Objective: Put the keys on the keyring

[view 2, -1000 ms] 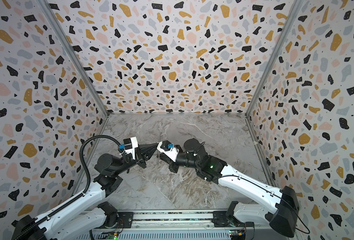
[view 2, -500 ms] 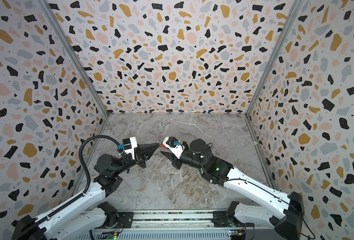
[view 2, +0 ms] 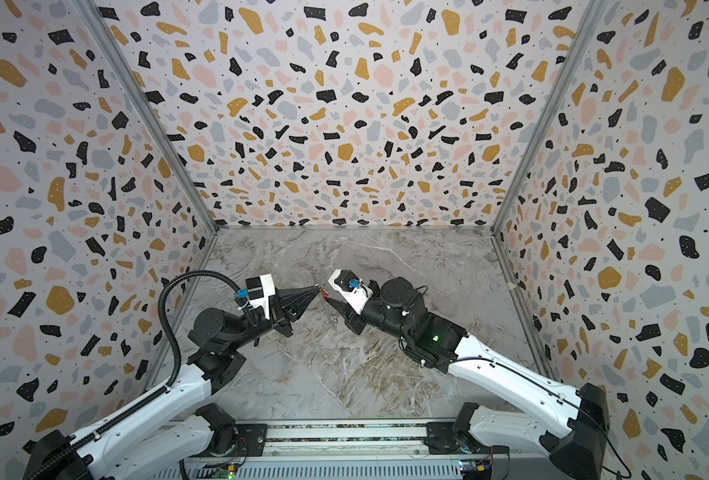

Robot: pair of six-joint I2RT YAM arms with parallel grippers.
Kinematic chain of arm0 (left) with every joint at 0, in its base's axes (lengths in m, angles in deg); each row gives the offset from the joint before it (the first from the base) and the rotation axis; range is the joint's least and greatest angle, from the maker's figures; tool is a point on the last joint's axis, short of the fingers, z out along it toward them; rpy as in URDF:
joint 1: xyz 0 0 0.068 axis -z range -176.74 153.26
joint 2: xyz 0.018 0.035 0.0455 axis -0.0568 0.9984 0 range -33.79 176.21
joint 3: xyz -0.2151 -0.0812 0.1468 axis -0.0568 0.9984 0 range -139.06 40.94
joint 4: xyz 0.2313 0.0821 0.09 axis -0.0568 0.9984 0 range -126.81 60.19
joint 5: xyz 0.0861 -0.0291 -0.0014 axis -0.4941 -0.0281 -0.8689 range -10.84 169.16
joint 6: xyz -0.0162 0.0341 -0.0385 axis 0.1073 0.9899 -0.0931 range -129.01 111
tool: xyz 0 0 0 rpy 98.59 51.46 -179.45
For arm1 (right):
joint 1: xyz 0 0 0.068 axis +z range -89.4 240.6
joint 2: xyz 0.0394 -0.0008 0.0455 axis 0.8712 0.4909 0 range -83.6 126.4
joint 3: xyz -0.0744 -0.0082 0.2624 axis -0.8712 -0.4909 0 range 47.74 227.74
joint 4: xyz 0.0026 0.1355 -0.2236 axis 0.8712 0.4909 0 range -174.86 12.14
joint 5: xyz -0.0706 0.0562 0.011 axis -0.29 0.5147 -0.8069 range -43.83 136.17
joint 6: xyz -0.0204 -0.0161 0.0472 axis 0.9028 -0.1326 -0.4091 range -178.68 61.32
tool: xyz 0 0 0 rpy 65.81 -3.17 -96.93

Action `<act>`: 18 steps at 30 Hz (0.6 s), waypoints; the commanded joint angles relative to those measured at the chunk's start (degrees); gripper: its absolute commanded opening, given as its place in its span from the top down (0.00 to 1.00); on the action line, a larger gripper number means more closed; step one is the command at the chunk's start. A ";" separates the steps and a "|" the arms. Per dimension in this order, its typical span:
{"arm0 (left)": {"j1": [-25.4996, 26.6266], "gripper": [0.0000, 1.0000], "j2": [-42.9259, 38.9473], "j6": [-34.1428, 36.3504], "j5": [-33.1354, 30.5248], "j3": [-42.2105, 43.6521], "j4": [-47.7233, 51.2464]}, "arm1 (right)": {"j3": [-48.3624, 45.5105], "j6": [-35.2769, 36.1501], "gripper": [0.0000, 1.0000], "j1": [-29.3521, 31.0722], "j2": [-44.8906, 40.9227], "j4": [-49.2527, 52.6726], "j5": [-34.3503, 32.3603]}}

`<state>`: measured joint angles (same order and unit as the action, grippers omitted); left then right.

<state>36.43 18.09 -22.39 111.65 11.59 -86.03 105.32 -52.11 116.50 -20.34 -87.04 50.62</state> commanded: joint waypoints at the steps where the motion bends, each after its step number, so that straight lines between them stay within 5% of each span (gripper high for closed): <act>1: 0.14 1.00 -0.50 -0.93 0.91 0.42 -5.29 | 2.93 0.94 0.64 0.17 0.24 -1.50 0.74; 14: 0.15 1.00 -0.75 -1.64 -0.41 1.61 -6.87 | 1.46 1.40 1.00 0.17 -0.34 -2.71 5.37; 18: 0.14 1.00 -0.81 -1.83 -1.18 2.01 -7.76 | -0.04 1.70 1.00 0.26 -1.66 -2.84 6.41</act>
<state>36.45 18.02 -23.75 111.21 13.12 -88.74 105.83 -50.89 116.50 -19.62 -88.35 55.30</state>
